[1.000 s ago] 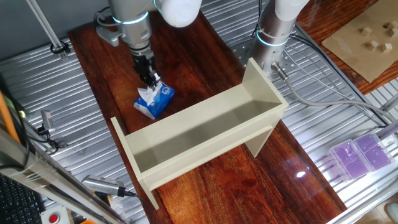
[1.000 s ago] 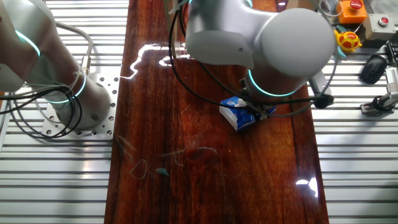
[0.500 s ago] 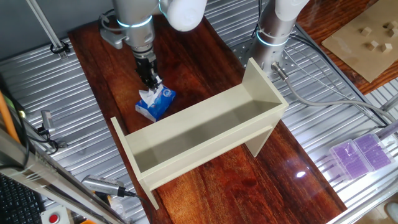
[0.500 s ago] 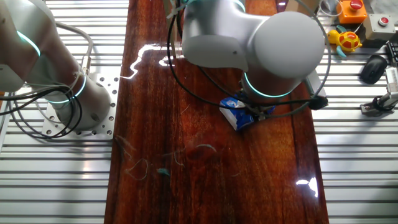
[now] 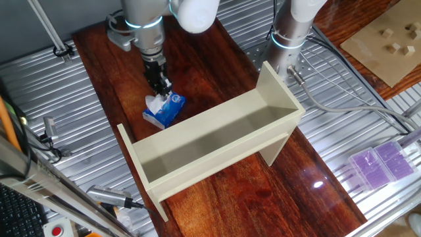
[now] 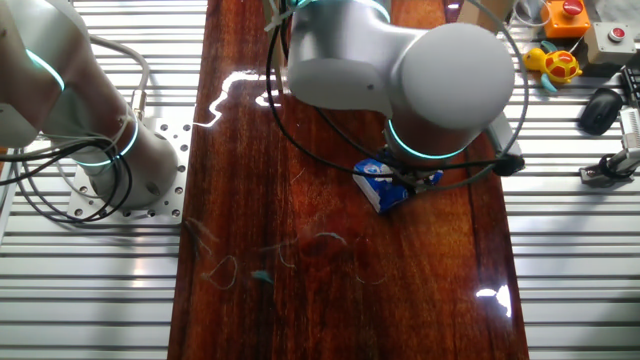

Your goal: Take the object down from the shelf

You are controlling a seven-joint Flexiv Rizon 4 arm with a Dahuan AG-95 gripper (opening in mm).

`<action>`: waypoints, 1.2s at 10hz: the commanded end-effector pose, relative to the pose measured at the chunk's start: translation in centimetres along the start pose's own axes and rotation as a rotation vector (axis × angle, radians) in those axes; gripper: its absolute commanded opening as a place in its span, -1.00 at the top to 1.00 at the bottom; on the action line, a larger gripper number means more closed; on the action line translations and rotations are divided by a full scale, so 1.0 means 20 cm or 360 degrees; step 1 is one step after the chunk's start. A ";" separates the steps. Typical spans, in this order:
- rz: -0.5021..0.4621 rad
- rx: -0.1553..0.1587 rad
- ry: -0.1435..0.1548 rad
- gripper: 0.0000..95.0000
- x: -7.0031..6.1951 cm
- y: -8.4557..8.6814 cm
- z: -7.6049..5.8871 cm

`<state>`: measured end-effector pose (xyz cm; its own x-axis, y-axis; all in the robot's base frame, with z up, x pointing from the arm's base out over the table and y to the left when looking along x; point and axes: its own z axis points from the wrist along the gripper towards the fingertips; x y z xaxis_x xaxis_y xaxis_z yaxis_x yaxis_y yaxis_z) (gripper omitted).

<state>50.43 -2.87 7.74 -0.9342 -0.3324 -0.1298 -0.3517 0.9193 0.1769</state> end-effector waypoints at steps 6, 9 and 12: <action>0.0004 0.0056 0.0123 1.00 0.02 -0.06 -0.20; 0.0080 0.0061 0.0136 1.00 0.02 -0.06 -0.20; 0.0138 0.0093 0.0142 1.00 0.02 -0.06 -0.20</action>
<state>50.21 -4.92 11.40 -0.9636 -0.2661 -0.0268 -0.2673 0.9554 0.1255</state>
